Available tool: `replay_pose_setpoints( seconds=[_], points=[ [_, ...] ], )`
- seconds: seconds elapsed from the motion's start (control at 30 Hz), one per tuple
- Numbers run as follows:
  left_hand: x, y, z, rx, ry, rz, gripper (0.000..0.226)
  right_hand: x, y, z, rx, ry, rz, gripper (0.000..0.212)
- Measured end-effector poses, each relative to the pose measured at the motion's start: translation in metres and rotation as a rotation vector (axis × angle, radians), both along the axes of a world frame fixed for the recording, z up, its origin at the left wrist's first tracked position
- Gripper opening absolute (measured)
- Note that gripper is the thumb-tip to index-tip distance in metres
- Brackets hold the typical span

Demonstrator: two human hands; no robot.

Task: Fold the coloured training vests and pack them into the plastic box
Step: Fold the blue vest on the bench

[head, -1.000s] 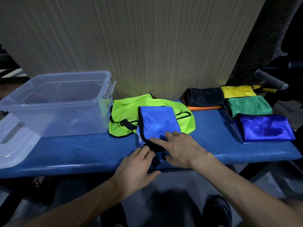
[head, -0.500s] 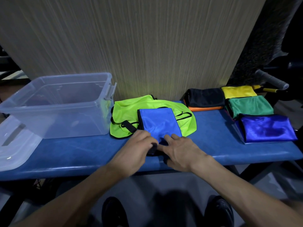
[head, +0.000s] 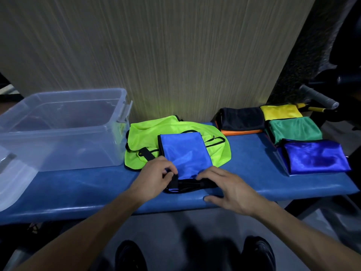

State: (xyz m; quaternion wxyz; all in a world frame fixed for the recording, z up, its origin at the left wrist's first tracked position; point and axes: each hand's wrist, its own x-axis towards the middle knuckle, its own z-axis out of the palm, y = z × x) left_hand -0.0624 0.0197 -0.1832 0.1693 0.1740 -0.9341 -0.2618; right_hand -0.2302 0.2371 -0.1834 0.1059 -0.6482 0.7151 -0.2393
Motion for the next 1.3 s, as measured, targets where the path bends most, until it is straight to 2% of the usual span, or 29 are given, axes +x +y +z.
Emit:
replay_pose_setpoints(
  seconds=[0.07, 0.13, 0.2, 0.3, 0.43, 0.57, 0.63, 0.7, 0.8, 0.87, 1.0, 1.13, 1.3],
  points=[
    [0.003, -0.003, -0.003, 0.055, 0.013, -0.057, 0.011, -0.005, 0.001, -0.004, -0.03, -0.09, 0.005, 0.05],
    [0.01, -0.012, -0.001, 0.208, -0.012, -0.146, 0.006, -0.008, -0.001, -0.007, -0.057, -0.155, 0.004, 0.048],
    [0.019, -0.022, 0.0, 0.325, -0.106, -0.255, 0.026, -0.011, -0.004, -0.009, -0.073, -0.183, -0.003, 0.046],
    [0.024, -0.032, -0.008, 0.258, -0.148, -0.333, 0.044, -0.012, -0.008, -0.014, -0.087, -0.144, -0.024, 0.044],
    [0.018, -0.023, -0.018, 0.175, -0.01, -0.249, 0.03, -0.007, -0.014, -0.018, -0.145, -0.059, -0.077, 0.045],
    [0.017, -0.01, -0.017, 0.186, 0.085, -0.133, 0.019, -0.004, -0.016, -0.011, -0.18, -0.05, -0.136, 0.048],
    [0.021, -0.005, -0.012, 0.146, 0.093, -0.096, 0.022, -0.002, -0.012, 0.001, -0.208, -0.132, -0.18, 0.044],
    [0.028, 0.0, -0.01, 0.122, 0.107, -0.072, 0.029, -0.002, -0.004, 0.018, -0.196, -0.304, -0.199, 0.032],
    [0.037, 0.011, -0.013, 0.188, 0.075, -0.027, 0.058, -0.005, 0.01, 0.032, -0.067, -0.554, -0.181, 0.02],
    [0.037, 0.017, -0.019, 0.231, 0.05, 0.003, 0.062, -0.006, 0.011, 0.032, -0.016, -0.613, -0.194, 0.015],
    [0.023, 0.018, -0.018, 0.342, 0.078, 0.088, 0.06, -0.014, -0.007, 0.032, -0.032, -0.548, -0.309, 0.01],
    [0.004, 0.019, -0.01, 0.334, 0.07, 0.172, 0.052, -0.026, -0.029, 0.028, -0.015, -0.461, -0.429, 0.01],
    [-0.018, 0.009, 0.0, 0.27, -0.119, 0.278, 0.052, -0.024, -0.051, 0.02, -0.001, -0.281, -0.555, 0.018]
  ],
)
